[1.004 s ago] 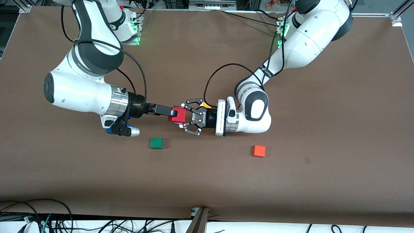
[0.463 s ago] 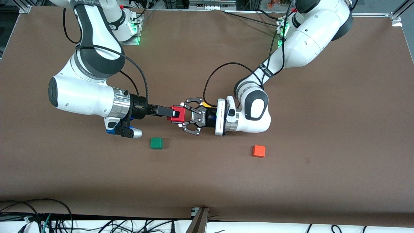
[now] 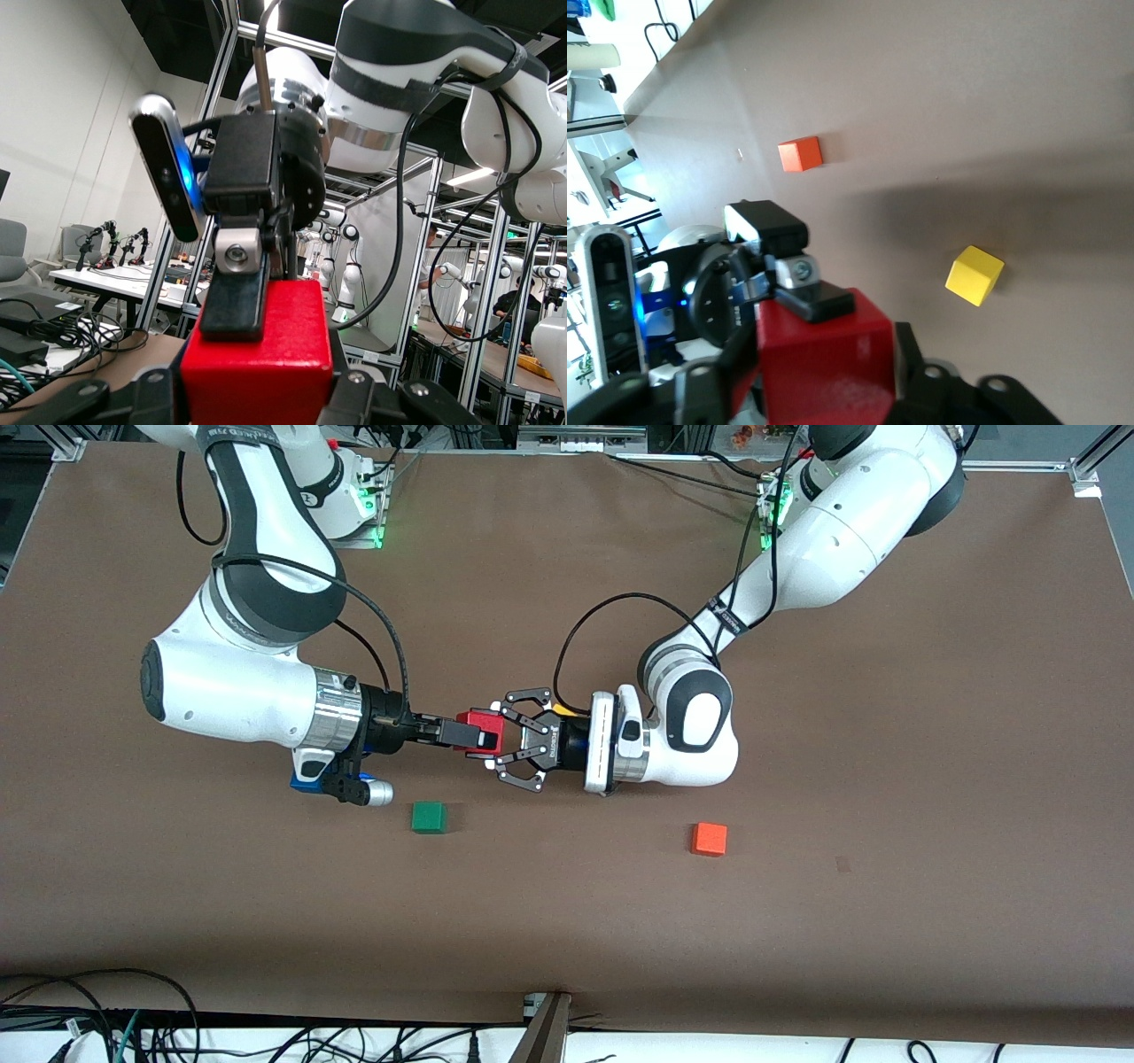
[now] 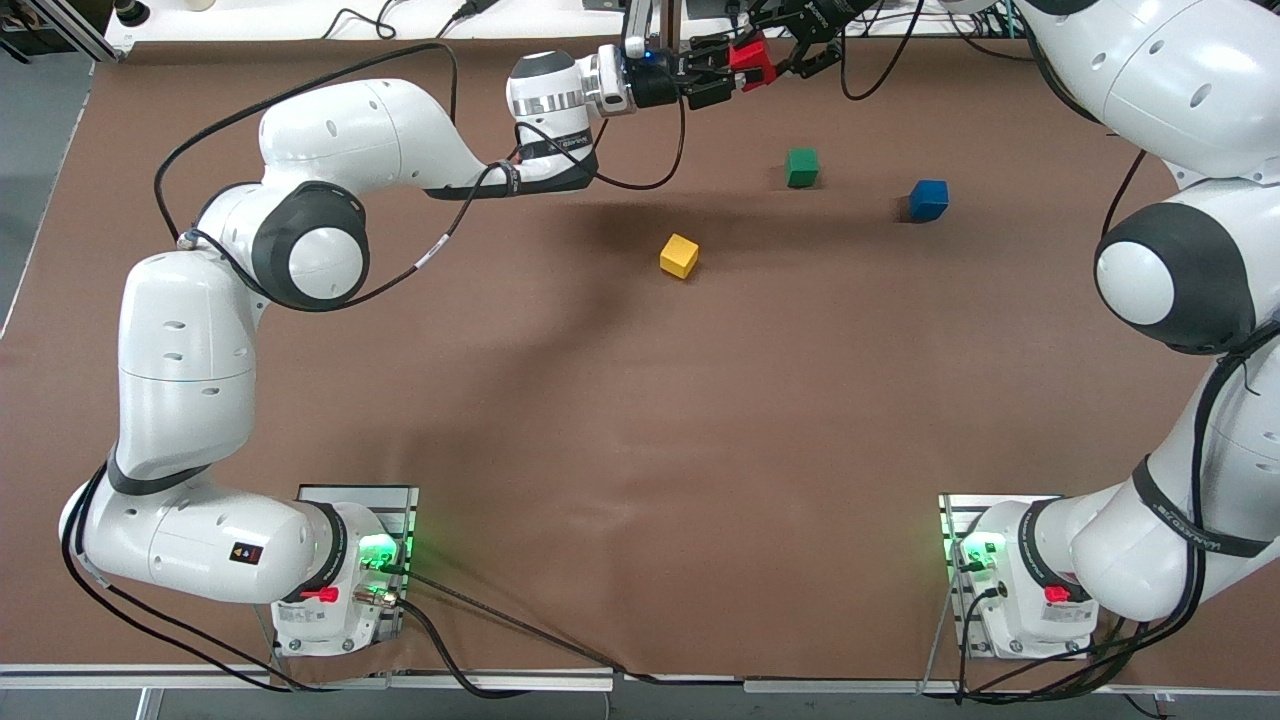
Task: Pass red block to right arm, stack on blue
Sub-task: 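Grasp the red cube with the right gripper from the left gripper, then open the left gripper and withdraw it while the right gripper carries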
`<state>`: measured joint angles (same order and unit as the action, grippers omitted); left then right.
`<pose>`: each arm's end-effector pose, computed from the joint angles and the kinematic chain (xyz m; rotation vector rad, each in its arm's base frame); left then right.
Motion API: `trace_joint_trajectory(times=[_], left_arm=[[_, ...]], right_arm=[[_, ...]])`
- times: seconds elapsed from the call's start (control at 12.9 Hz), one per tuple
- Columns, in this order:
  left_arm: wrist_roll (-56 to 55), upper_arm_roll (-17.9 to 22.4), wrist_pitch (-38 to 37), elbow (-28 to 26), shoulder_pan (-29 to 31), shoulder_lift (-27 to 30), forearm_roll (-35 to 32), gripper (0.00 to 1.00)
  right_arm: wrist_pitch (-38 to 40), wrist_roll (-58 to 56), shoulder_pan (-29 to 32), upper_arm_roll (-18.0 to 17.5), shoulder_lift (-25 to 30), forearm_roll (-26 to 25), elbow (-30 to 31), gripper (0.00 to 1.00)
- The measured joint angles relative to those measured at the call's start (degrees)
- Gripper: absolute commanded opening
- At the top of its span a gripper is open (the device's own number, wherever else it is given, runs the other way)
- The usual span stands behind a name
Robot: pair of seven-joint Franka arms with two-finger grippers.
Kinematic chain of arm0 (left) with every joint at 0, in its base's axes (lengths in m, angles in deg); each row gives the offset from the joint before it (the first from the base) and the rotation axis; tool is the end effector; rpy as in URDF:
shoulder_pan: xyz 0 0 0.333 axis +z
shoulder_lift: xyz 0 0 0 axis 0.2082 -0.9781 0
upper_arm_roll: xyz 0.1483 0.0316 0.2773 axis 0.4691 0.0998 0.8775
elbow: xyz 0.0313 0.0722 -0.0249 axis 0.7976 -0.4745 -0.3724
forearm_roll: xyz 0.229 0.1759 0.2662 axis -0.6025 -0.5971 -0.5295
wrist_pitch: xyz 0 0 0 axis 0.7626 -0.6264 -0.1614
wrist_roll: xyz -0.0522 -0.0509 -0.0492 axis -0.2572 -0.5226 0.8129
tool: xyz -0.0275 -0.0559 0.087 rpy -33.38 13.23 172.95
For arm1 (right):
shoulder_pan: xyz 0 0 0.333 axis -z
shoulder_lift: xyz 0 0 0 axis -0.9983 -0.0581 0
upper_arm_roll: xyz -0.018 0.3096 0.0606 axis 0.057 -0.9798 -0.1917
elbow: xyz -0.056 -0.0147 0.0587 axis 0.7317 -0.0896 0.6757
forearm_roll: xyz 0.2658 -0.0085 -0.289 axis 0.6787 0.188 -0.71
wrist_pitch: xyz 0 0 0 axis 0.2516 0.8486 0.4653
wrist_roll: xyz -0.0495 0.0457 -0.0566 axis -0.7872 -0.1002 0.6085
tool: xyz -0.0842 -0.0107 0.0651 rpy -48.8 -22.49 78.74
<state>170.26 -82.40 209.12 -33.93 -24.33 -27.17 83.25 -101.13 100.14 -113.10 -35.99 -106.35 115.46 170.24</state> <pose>0.6347 -0.4647 0.2970 1.1424 -0.8785 1.0920 0.6477 0.2963 0.4544 -2.3642 0.3119 0.2360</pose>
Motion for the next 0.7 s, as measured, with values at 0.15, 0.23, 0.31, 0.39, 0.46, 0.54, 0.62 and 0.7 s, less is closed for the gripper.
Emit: trace_joint_trajectory(times=[0.15,0.23,0.31,0.39,0.46,0.54,0.62,0.7], left_arm=[[-0.3,0.0,0.0,0.0,0.0,0.0,0.1,0.00],[-0.3,0.0,0.0,0.0,0.0,0.0,0.1,0.00],[-0.3,0.0,0.0,0.0,0.0,0.0,0.1,0.20],[-0.3,0.0,0.0,0.0,0.0,0.0,0.1,0.99],[-0.5,0.0,0.0,0.0,0.1,0.0,0.1,1.00],[-0.5,0.0,0.0,0.0,0.1,0.0,0.4,1.00],[-0.5,0.0,0.0,0.0,0.3,0.0,0.8,1.00],[-0.5,0.1,0.0,0.0,0.6,0.0,0.9,1.00]], right_arm=[[0.0,-0.2,0.0,0.0,0.0,0.0,0.0,0.00],[0.0,-0.2,0.0,0.0,0.0,0.0,0.0,0.00],[-0.1,-0.3,0.0,0.0,0.0,0.0,0.0,0.00],[-0.1,-0.3,0.0,0.0,0.0,0.0,0.0,0.00],[-0.1,-0.3,0.0,0.0,0.0,0.0,0.0,0.00],[-0.2,-0.3,0.0,0.0,0.0,0.0,0.0,0.00],[-0.2,-0.3,0.0,0.1,0.0,0.0,0.0,0.00],[-0.2,-0.3,0.1,0.1,0.0,0.0,0.0,0.00]])
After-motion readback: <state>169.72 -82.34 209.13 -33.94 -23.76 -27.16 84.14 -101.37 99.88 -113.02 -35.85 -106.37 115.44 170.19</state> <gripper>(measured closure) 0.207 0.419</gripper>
